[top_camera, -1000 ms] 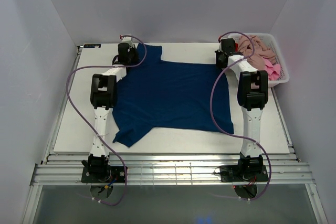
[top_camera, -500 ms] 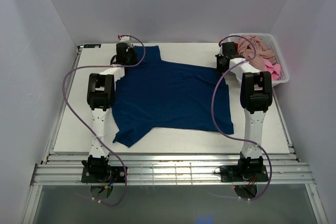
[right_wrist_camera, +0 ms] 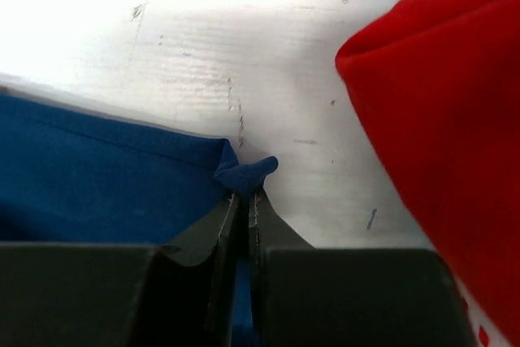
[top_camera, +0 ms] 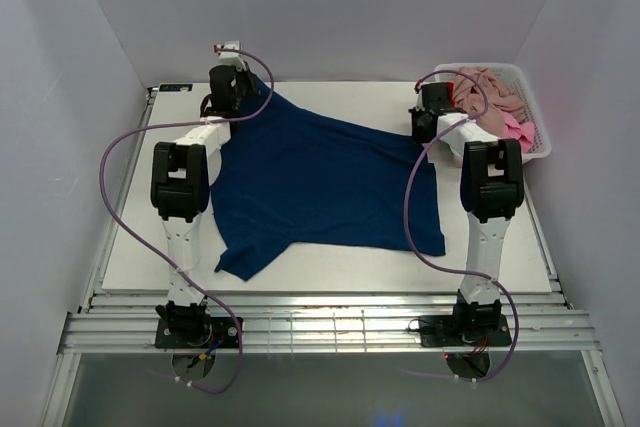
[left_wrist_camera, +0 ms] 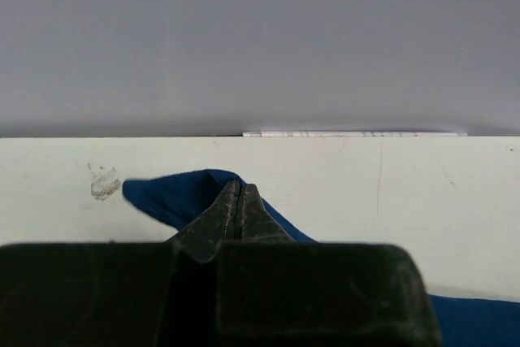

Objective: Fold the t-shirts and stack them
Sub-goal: Grap the side of the flattened tshirt furthest away from the robot with both arms, then fold the flattened tshirt in 1/3 of the way

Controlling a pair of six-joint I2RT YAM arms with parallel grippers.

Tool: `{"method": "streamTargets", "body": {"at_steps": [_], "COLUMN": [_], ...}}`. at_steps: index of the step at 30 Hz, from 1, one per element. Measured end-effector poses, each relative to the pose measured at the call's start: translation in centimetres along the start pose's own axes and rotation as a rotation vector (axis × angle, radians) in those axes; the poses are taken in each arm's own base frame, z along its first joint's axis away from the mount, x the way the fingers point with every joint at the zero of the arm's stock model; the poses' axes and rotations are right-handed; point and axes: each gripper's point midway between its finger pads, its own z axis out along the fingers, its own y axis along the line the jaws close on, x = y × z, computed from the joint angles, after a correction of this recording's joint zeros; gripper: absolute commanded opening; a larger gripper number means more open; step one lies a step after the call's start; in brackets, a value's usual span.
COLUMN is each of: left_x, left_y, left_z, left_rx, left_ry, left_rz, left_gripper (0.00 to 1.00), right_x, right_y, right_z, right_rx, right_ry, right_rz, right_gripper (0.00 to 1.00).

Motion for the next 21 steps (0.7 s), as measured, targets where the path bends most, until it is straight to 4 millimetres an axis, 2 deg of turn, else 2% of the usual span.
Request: {"method": "streamTargets", "body": {"at_steps": [3,9,13,17,21], "left_x": [1.5,8.1,10.6,9.8,6.6], "left_y": [0.2,1.4,1.9,1.8,1.4], "left_z": [-0.6,-2.7,-4.5,-6.0,-7.3], "left_rx": [-0.002,-0.030,-0.046,-0.055,-0.065], "left_ry": [0.030,0.174,0.241,0.244,0.189], "left_rz": [-0.002,-0.005,0.000,0.004,0.010], "left_gripper": [0.00,0.00,0.00,0.00,0.00], "right_x": [0.0,-0.3,-0.9,-0.3,0.9], "right_y": [0.3,0.6,0.7,0.9,1.2], "right_z": [-1.1,-3.9,-5.0,-5.7,-6.4], "right_rx": [0.002,0.009,0.009,0.008,0.010], "right_ry": [-0.005,-0.030,-0.052,-0.047,-0.027], "right_rz": [-0.007,-0.016,-0.017,-0.023,-0.033], "right_gripper": [0.08,0.08,0.08,0.08,0.08]}}
